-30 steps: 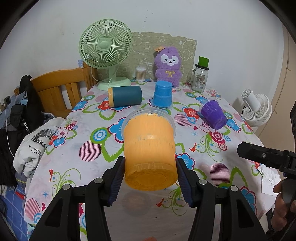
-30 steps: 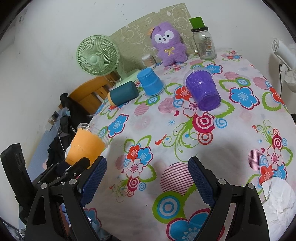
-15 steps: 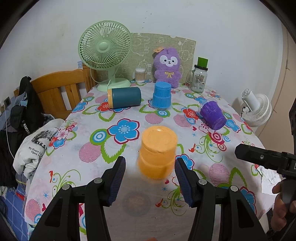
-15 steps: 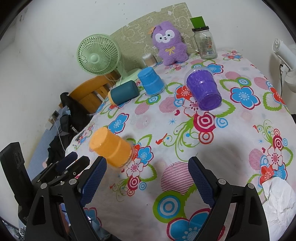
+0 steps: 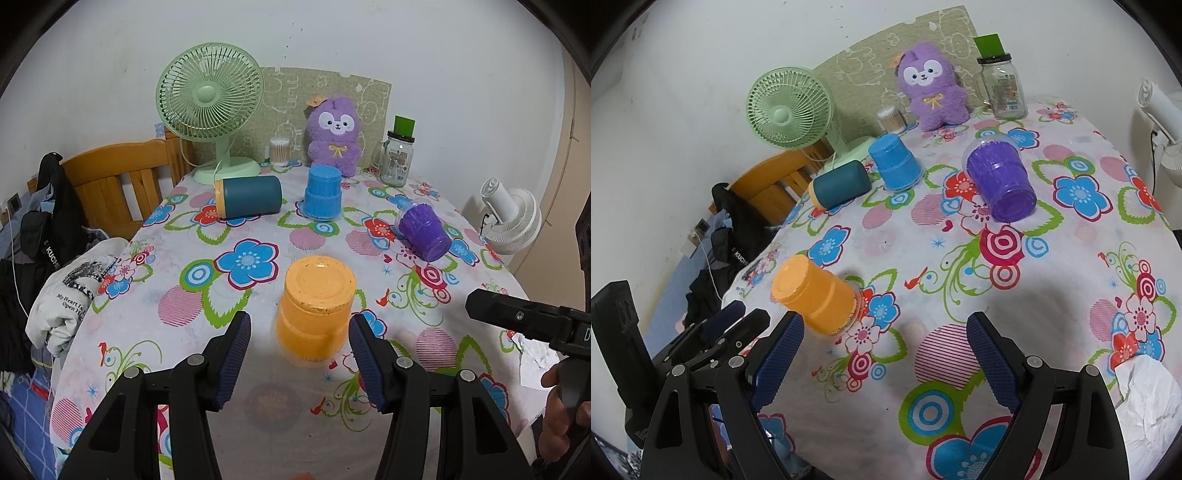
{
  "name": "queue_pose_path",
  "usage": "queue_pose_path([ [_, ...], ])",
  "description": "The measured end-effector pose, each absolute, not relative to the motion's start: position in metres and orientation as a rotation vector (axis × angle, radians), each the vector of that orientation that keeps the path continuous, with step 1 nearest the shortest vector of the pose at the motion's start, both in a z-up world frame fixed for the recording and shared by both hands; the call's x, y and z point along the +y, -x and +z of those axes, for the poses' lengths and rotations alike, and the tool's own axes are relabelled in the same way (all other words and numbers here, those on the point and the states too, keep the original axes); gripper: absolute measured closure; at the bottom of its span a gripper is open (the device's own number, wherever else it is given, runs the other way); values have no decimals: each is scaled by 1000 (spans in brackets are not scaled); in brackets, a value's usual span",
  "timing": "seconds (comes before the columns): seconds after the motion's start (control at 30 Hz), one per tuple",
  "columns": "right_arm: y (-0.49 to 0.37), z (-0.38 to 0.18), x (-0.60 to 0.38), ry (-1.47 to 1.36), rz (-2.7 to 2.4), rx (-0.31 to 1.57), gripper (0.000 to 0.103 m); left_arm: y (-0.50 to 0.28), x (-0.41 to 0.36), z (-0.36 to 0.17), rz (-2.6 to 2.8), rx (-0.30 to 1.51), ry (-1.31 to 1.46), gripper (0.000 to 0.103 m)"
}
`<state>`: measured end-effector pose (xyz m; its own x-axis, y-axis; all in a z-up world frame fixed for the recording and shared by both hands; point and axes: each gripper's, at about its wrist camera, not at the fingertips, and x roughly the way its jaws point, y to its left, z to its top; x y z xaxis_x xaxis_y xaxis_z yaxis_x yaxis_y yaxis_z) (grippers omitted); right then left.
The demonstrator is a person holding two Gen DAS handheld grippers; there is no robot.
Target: Flip cup upside down
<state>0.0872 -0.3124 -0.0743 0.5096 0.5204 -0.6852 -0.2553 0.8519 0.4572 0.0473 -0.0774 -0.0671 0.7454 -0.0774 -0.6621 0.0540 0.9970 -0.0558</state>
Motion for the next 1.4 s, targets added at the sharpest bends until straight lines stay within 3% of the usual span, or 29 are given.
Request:
queue_pose_path([
  [0.27, -85, -66, -306, -299, 484, 913, 12, -42, -72, -60, -71, 709, 51, 33],
  [0.5, -80, -52, -298, -270, 487, 890, 12, -37, -65, -50, -51, 682, 65, 13],
  [1.4, -42, 30, -261, -111, 516, 646, 7, -10, -44, 6, -14, 514, 80, 1],
])
